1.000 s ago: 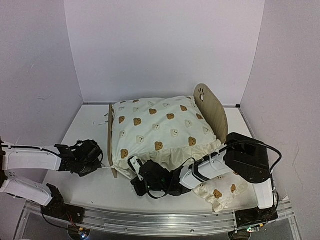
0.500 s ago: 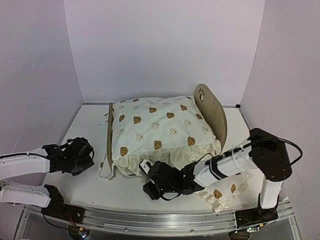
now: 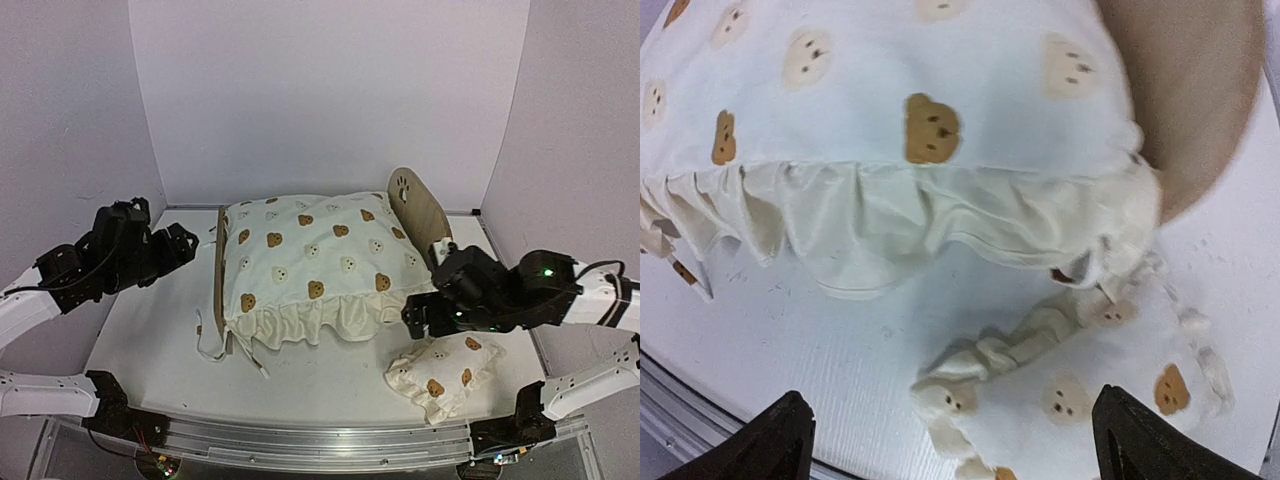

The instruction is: Set up the pet bed

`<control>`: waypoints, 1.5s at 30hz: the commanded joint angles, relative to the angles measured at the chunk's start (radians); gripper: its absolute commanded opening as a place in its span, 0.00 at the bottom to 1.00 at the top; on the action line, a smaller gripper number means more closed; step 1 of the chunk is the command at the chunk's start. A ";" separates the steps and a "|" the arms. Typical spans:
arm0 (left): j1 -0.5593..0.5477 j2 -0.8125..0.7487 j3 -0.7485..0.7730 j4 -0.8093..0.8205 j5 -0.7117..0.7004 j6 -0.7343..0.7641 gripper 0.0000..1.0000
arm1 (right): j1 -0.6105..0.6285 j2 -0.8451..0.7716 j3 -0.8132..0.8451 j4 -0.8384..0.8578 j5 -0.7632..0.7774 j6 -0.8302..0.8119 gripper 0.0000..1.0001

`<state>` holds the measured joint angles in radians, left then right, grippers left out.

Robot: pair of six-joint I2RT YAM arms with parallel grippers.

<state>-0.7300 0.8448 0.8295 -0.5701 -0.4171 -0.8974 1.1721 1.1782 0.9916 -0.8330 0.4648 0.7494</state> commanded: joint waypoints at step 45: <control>0.486 0.427 0.202 -0.139 -0.037 0.600 0.68 | -0.364 0.284 -0.242 0.016 -0.162 0.705 0.40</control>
<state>-0.2596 1.2999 0.9207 -0.6044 -0.3851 -0.3161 0.7887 1.5089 0.7406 -0.8070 0.1963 1.4620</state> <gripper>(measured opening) 0.597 0.588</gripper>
